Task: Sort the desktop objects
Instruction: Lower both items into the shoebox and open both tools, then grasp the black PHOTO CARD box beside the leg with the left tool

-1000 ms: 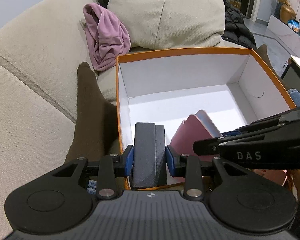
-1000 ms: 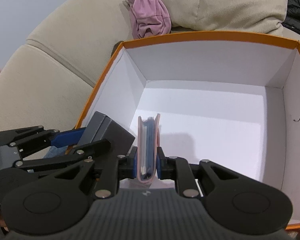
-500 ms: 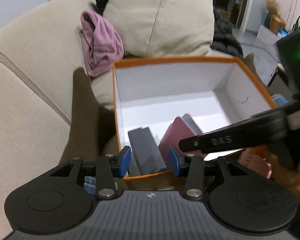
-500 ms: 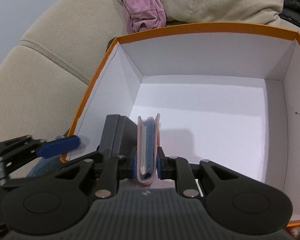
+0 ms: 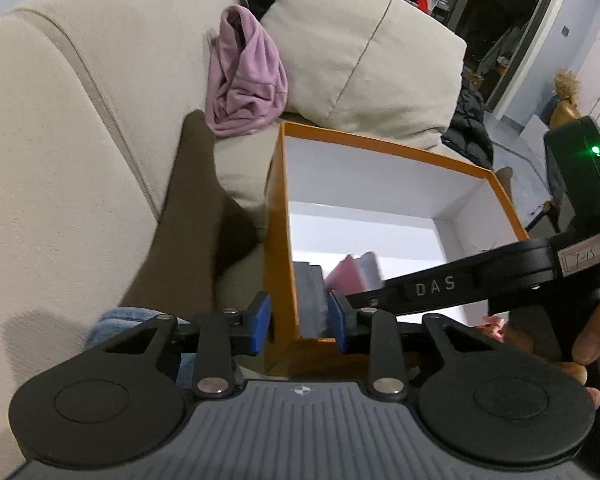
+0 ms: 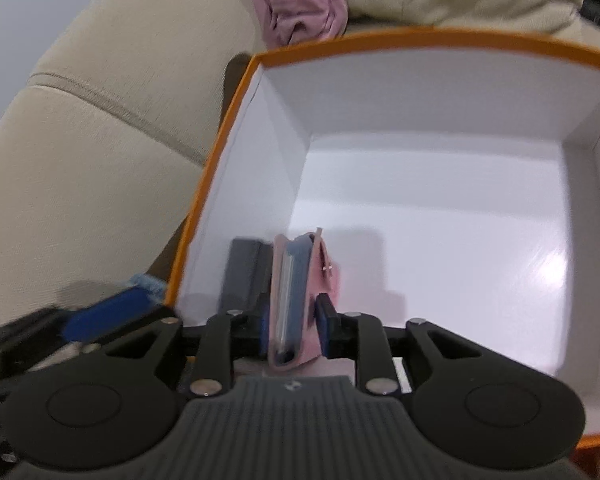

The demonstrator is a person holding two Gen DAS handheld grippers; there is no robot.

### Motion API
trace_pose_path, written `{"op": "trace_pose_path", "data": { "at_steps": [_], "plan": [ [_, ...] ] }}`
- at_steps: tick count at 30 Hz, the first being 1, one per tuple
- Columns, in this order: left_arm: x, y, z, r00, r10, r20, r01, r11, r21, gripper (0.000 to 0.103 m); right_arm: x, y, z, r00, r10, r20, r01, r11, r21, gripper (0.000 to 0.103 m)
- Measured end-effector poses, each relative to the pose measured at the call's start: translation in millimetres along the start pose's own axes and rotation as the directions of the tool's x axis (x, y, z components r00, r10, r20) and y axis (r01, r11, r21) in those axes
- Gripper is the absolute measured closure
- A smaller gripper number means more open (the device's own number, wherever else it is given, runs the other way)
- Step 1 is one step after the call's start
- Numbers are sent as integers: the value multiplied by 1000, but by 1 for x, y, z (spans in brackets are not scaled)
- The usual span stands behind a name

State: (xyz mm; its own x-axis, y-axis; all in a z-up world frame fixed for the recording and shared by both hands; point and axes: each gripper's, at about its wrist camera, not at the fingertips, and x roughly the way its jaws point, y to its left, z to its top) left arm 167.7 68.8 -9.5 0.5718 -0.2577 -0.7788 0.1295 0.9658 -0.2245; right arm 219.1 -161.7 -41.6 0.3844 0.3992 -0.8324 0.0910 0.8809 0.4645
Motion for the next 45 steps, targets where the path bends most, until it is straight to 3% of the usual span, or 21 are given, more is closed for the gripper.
{"op": "trace_pose_path", "data": {
  "at_steps": [8, 21, 29, 33, 36, 40, 42, 45],
  "plan": [
    [-6, 7, -8, 1000, 12, 5, -12, 1000, -7, 67, 12, -8, 0, 995, 97, -20, -95, 993, 67, 59],
    [-22, 5, -37, 997, 69, -41, -68, 998, 17, 67, -13, -9, 1, 989, 128, 77, -132, 990, 45, 56],
    [0, -14, -65, 968, 194, -159, -168, 973, 160, 67, -71, 5, -54, 968, 141, 206, -102, 976, -192, 56],
    [9, -17, -72, 959, 214, -184, -179, 966, 187, 67, -81, 7, -79, 976, 143, 166, -88, 950, -300, 56],
    [15, -16, -73, 956, 209, -206, -172, 968, 185, 67, -70, 11, -89, 986, 123, 116, -65, 910, -409, 56],
    [19, -14, -72, 956, 213, -201, -175, 966, 190, 67, -59, 15, -103, 996, 87, 26, -56, 816, -576, 56],
    [21, -15, -72, 955, 219, -200, -179, 963, 200, 67, -51, 20, -110, 999, 46, -10, -41, 745, -666, 55],
    [21, -20, -74, 952, 225, -207, -175, 957, 232, 67, -42, 30, -126, 999, -19, -32, -15, 582, -813, 50]
  ]
}}
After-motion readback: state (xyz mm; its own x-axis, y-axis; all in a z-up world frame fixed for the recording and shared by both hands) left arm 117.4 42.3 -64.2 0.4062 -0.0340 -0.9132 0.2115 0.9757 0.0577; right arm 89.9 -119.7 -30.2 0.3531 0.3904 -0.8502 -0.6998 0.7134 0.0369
